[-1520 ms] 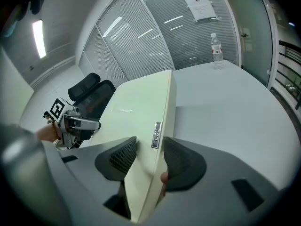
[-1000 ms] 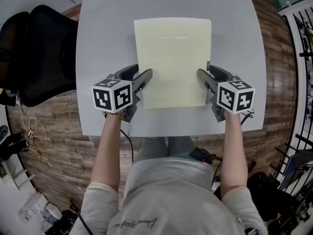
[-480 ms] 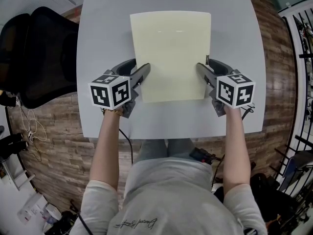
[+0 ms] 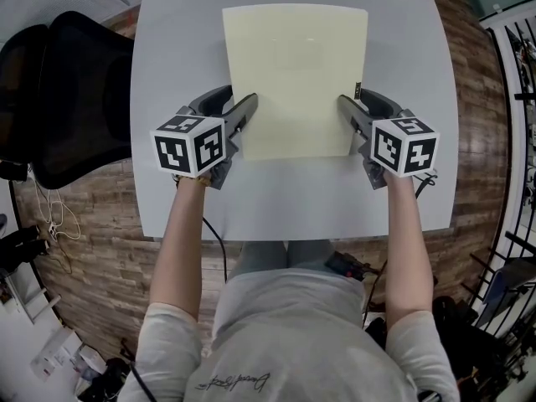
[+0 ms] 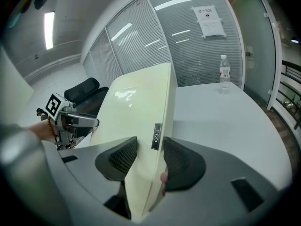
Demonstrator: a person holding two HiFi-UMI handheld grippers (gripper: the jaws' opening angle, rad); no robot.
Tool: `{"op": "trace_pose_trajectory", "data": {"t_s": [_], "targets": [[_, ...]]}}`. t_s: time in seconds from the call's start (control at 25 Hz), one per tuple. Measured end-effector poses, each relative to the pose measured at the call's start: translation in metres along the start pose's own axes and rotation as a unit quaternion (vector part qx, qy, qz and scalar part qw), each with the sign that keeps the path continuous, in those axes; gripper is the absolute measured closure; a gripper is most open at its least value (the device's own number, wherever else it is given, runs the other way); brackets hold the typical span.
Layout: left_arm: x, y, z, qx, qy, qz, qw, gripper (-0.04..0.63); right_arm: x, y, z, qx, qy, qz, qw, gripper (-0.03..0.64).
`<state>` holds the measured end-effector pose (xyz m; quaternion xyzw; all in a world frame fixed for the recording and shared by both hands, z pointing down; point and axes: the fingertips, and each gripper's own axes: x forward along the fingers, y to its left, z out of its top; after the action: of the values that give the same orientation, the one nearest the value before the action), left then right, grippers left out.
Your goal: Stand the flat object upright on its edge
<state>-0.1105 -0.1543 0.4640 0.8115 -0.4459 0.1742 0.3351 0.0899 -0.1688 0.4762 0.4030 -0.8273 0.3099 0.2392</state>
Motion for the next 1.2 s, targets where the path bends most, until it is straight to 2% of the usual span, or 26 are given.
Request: {"op": "trace_pose_trajectory", "data": {"t_s": [0.48, 0.68, 1.2], "targets": [[0.007, 0.005, 0.023, 0.026, -0.051, 0.01, 0.9983, 0.37, 0.006, -0.009, 0.023, -0.016, -0.043, -0.02, 0.999, 0.423], [0.011, 0.003, 0.031, 0.039, -0.069, 0.019, 0.9967, 0.371, 0.004, -0.012, 0.03, -0.028, -0.062, -0.041, 0.997, 0.423], [0.008, 0.0, 0.045, 0.086, -0.122, 0.037, 0.9882, 0.371, 0.0, -0.013, 0.042, -0.057, -0.103, -0.065, 0.991, 0.425]]}}
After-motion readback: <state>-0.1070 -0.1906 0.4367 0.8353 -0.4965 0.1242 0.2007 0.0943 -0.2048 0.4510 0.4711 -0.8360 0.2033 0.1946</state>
